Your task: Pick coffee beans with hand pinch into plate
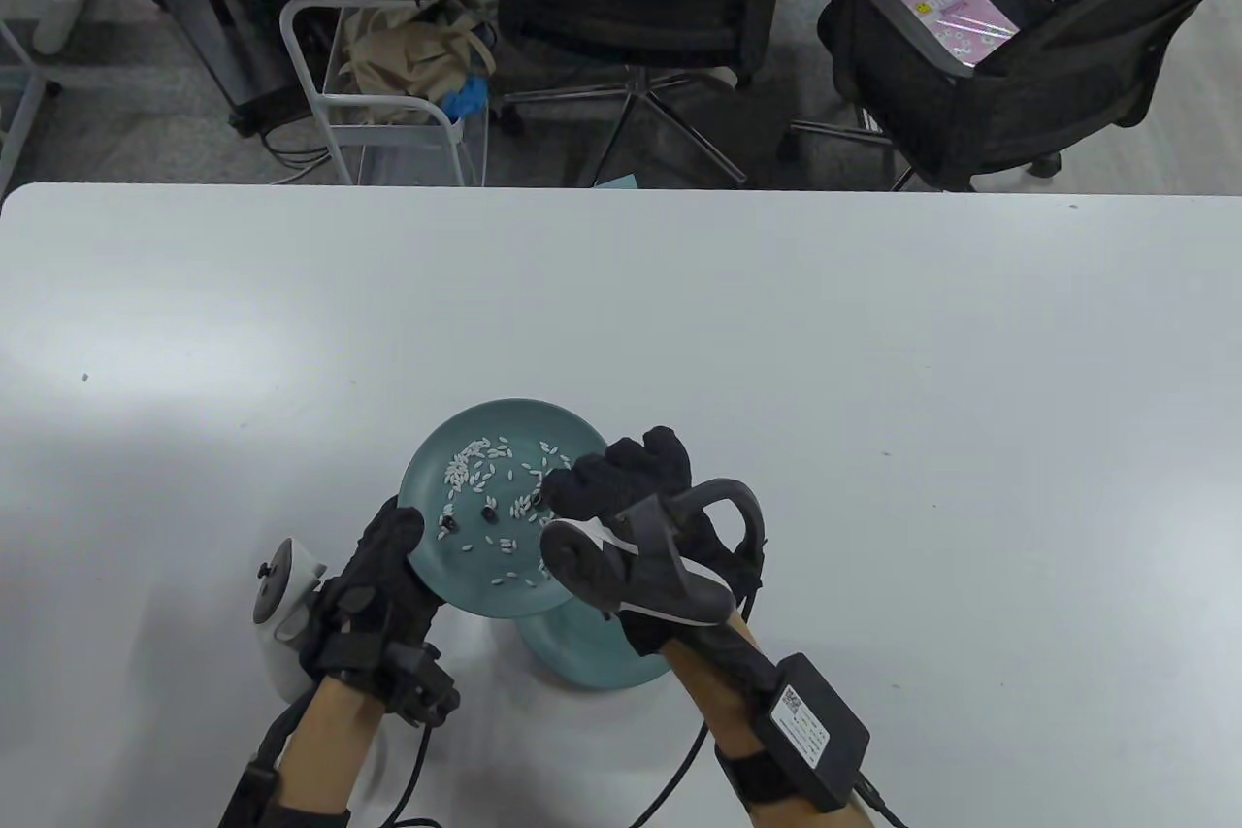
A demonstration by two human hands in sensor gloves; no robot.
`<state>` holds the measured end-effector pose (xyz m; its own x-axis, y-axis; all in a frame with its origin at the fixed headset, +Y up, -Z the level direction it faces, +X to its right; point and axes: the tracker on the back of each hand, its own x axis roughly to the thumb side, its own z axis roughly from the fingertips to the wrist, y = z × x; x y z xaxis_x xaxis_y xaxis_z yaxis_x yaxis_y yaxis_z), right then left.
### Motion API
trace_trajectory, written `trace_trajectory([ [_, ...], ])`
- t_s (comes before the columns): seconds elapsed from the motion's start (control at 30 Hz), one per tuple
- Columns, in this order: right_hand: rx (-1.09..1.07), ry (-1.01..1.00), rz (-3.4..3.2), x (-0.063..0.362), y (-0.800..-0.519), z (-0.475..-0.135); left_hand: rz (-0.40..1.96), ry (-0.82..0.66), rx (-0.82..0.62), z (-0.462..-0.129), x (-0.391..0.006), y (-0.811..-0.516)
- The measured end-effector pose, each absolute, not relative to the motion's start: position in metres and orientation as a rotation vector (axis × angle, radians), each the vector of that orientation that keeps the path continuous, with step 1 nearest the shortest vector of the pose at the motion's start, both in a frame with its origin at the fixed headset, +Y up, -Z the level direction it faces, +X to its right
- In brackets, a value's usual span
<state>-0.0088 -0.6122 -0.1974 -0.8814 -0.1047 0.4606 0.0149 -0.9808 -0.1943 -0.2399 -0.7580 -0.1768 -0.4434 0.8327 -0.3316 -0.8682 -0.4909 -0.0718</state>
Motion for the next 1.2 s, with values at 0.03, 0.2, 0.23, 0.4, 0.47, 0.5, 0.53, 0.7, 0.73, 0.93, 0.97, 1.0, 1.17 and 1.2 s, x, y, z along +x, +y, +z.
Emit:
trace_trajectory([
  [0.03,-0.744,0.257,-2.953,-0.010,-0.613,-0.197,2.048,0.128,-0.397,-0.177,-0.240,-0.758],
  [0.2,-0.753,0.196,-2.915,-0.014,-0.617,-0.197,2.050,0.128,-0.400,-0.177,-0.239,-0.759],
  [0.23,-0.750,0.194,-2.903,-0.015,-0.618,-0.197,2.047,0.127,-0.401,-0.177,-0.239,-0.759],
  [0.4,-0.750,0.157,-2.817,-0.021,-0.622,-0.194,2.007,0.118,-0.377,-0.174,-0.235,-0.756],
  [0.47,-0.755,0.128,-2.816,-0.021,-0.622,-0.194,2.012,0.120,-0.378,-0.173,-0.234,-0.756],
  [0.5,-0.761,0.121,-2.823,-0.020,-0.623,-0.194,2.015,0.123,-0.378,-0.173,-0.233,-0.756],
  [0.53,-0.770,0.126,-2.831,-0.019,-0.623,-0.195,2.017,0.124,-0.377,-0.173,-0.233,-0.756],
  [0.7,-0.775,0.034,-2.894,-0.015,-0.624,-0.200,2.012,0.139,-0.364,-0.171,-0.231,-0.755],
  [0.73,-0.774,0.025,-2.885,-0.014,-0.624,-0.201,2.004,0.123,-0.376,-0.171,-0.229,-0.754],
  [0.93,-0.799,-0.034,-2.925,-0.011,-0.624,-0.202,2.011,0.117,-0.380,-0.171,-0.228,-0.754],
  [0.97,-0.800,-0.034,-2.926,-0.011,-0.624,-0.202,2.012,0.118,-0.381,-0.171,-0.228,-0.754],
  [1.0,-0.805,-0.028,-2.926,-0.011,-0.624,-0.202,2.013,0.119,-0.383,-0.171,-0.228,-0.754],
  [1.17,-0.817,0.004,-2.926,-0.013,-0.626,-0.202,2.014,0.123,-0.387,-0.173,-0.231,-0.755],
  [1.2,-0.824,0.004,-2.928,-0.013,-0.626,-0.202,2.010,0.123,-0.384,-0.173,-0.232,-0.755],
])
